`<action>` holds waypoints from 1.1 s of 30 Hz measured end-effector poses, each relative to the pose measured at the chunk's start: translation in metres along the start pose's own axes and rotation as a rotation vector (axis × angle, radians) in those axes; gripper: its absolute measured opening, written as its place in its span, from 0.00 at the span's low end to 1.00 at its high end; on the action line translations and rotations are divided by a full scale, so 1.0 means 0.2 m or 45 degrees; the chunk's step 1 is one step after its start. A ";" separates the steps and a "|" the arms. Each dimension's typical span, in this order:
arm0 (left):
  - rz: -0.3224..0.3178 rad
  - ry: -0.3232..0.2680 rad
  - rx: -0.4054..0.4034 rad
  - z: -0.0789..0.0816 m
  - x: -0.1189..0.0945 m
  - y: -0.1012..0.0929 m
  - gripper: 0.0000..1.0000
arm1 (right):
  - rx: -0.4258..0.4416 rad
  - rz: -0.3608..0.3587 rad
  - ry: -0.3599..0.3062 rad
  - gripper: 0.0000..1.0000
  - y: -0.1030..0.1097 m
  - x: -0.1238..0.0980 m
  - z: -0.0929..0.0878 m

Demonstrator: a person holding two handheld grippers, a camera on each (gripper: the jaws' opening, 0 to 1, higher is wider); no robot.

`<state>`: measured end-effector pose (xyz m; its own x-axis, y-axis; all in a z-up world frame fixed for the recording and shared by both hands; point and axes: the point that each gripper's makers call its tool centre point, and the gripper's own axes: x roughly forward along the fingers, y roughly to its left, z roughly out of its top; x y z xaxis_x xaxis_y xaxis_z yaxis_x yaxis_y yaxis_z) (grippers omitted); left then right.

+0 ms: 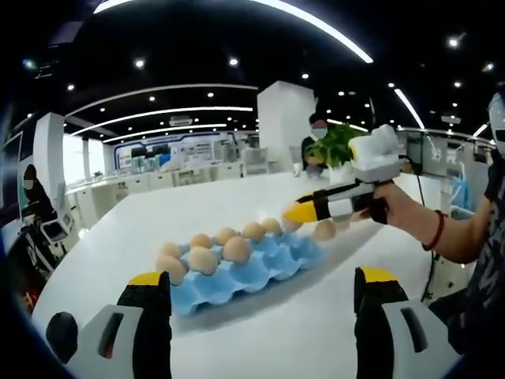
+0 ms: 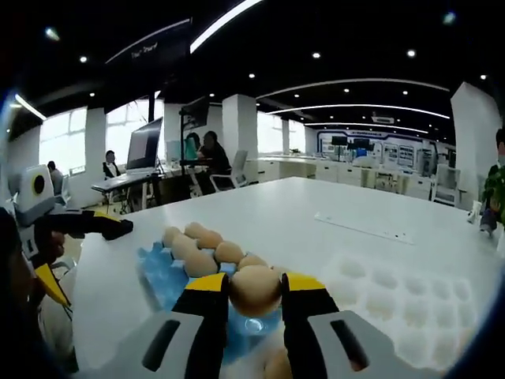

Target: Place the egg into an empty slot of the egg tray after lifting it from the table, then release the egg inside the slot.

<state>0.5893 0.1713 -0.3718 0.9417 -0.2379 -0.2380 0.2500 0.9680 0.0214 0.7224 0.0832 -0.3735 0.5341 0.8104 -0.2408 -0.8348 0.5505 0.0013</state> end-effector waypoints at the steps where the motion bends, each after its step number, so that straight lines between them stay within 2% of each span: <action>1: -0.001 0.002 0.002 0.00 0.00 0.00 0.98 | -0.001 0.002 -0.003 0.27 0.00 0.00 0.00; 15: -0.007 0.006 0.009 0.00 0.00 0.00 0.97 | -0.043 0.097 -0.007 0.27 0.19 0.13 -0.01; 19: -0.005 0.002 0.006 0.00 -0.01 0.01 0.97 | -0.049 0.110 -0.006 0.27 0.20 0.16 -0.02; 33: -0.002 -0.008 -0.004 0.00 0.01 0.01 0.97 | -0.064 0.074 0.073 0.28 0.18 0.24 -0.12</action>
<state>0.5911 0.1737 -0.3717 0.9427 -0.2402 -0.2316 0.2511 0.9678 0.0182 0.7146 0.1362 -0.4091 0.4771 0.8273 -0.2966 -0.8707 0.4909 -0.0312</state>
